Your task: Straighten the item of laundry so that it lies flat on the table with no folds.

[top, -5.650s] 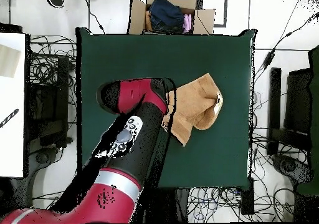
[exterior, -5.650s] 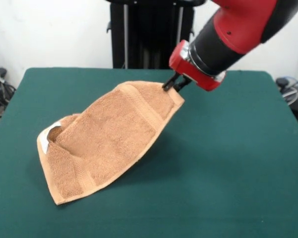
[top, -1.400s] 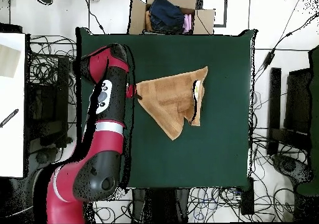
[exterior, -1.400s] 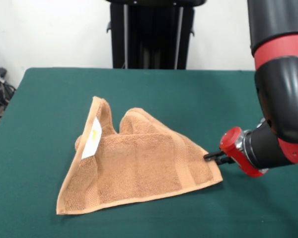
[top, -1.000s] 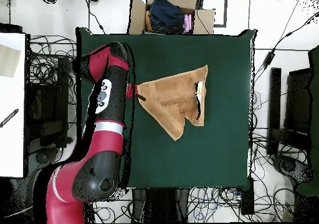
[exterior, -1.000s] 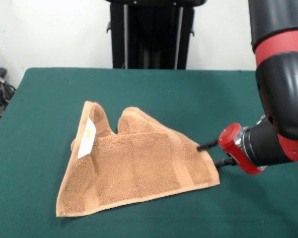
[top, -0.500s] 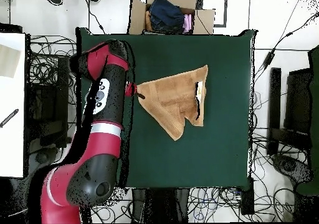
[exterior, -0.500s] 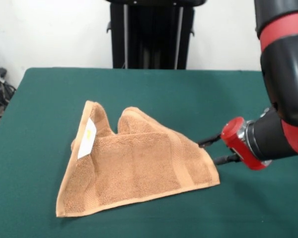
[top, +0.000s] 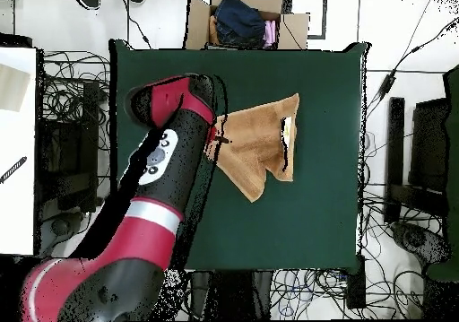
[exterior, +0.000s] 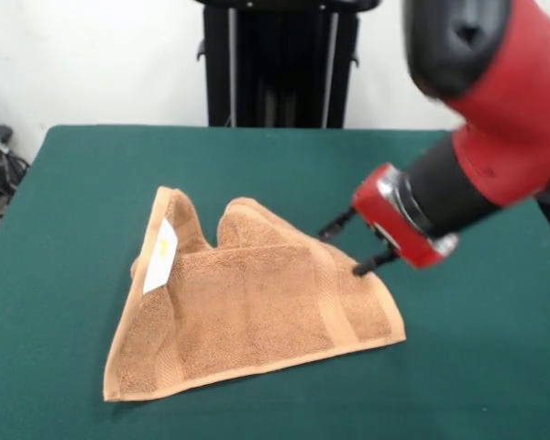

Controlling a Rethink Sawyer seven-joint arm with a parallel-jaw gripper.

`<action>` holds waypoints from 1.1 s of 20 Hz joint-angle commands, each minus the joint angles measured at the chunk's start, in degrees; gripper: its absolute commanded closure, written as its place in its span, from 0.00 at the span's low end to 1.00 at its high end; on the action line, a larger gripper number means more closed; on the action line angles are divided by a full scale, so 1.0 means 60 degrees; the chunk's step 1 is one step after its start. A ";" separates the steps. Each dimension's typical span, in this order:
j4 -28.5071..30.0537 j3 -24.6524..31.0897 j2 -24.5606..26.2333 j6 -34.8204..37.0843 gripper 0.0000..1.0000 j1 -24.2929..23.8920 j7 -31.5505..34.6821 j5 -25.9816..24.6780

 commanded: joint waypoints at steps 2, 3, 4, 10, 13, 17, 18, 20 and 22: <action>0.4234 0.1272 -0.2180 -0.1416 0.00 -0.0139 -0.0809 -0.0416; 0.4402 0.1317 -0.2291 -0.1545 0.00 -0.0176 -0.0861 -0.0435; 0.4531 0.1347 -0.2372 -0.1675 0.00 -0.0200 -0.0865 -0.0470; 0.4986 0.1759 -0.2451 -0.2492 0.00 -0.0560 -0.0949 -0.0599; 0.5068 0.1959 -0.2389 -0.2776 0.00 -0.0808 -0.1056 -0.0661; 0.5037 0.2100 -0.2390 -0.2862 0.00 -0.1125 -0.1337 -0.0888; 0.5087 0.2201 -0.2427 -0.2918 0.00 -0.1266 -0.1441 -0.0934; 0.5252 0.2430 -0.2546 -0.3084 0.00 -0.1553 -0.1624 -0.1008; 0.5405 0.2653 -0.2689 -0.3235 0.00 -0.1835 -0.1806 -0.1206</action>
